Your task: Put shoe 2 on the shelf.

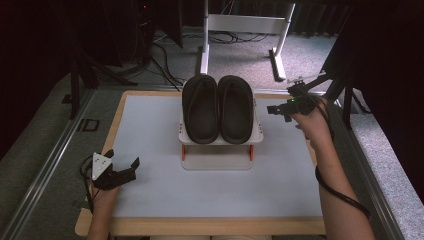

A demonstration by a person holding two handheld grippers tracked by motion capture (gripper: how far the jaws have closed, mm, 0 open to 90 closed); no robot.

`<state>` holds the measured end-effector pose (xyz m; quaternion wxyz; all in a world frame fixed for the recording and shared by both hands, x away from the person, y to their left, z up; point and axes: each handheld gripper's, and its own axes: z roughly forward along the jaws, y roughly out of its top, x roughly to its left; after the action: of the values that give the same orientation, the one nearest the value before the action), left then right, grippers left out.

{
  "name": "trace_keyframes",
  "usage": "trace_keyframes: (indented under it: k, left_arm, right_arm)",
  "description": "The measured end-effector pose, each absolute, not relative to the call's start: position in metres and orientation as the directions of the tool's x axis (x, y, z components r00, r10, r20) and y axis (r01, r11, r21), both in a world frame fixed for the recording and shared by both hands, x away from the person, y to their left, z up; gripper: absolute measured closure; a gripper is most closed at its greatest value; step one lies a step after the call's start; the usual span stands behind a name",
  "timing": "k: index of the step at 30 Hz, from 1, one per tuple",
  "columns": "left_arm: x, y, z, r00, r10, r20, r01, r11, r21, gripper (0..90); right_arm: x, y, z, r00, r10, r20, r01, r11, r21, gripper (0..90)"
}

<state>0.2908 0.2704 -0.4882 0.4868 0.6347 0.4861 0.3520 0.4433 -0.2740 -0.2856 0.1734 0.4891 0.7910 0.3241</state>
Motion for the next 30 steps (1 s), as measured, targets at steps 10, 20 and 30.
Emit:
trace_keyframes:
  k: [10, 20, 30]
  left_arm:
    - [0.291, 0.270, -0.488, 0.281, 0.960, -0.019, 0.271, -0.060, 0.961, 1.4]
    - [0.291, 0.269, -0.488, 0.279, 0.960, -0.018, 0.272, -0.061, 0.960, 1.4]
    - [0.291, 0.270, -0.488, 0.278, 0.960, -0.021, 0.274, -0.058, 0.960, 1.4]
  right_arm:
    - [0.429, -0.293, -0.323, -0.411, 0.911, 0.044, 0.647, 0.257, 0.718, 13.8]
    - [0.415, -0.314, -0.363, -0.378, 0.925, 0.027, 0.612, 0.228, 0.758, 13.5]
    - [0.399, -0.336, -0.404, -0.339, 0.940, 0.022, 0.607, 0.201, 0.769, 13.0]
